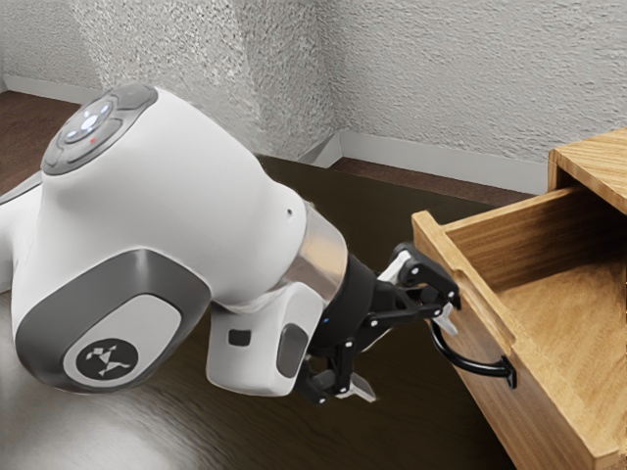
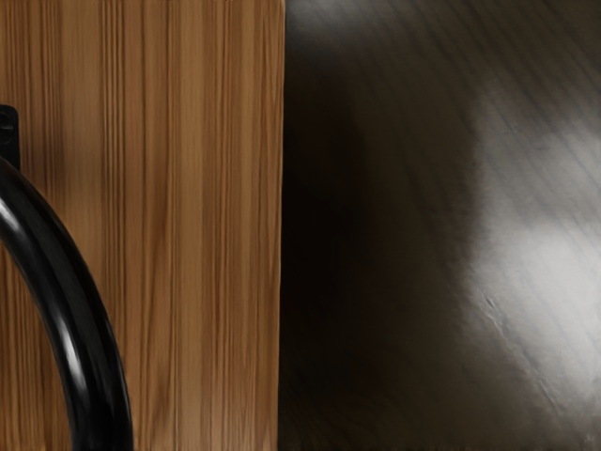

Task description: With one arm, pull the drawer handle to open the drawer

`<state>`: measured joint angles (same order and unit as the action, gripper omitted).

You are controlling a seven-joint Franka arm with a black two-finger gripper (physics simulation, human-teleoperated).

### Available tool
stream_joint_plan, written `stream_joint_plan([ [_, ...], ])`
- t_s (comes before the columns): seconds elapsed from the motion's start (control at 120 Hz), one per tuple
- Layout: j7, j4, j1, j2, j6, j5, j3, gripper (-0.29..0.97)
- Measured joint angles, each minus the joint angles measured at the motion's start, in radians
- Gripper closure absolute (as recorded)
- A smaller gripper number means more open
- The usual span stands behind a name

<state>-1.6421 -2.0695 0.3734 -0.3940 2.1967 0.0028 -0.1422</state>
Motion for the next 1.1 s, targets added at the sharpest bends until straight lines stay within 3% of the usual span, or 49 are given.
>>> stream_joint_plan([
  [1.1,0.0,-0.178,0.002,-0.185,0.001,-0.017,0.022,0.0],
])
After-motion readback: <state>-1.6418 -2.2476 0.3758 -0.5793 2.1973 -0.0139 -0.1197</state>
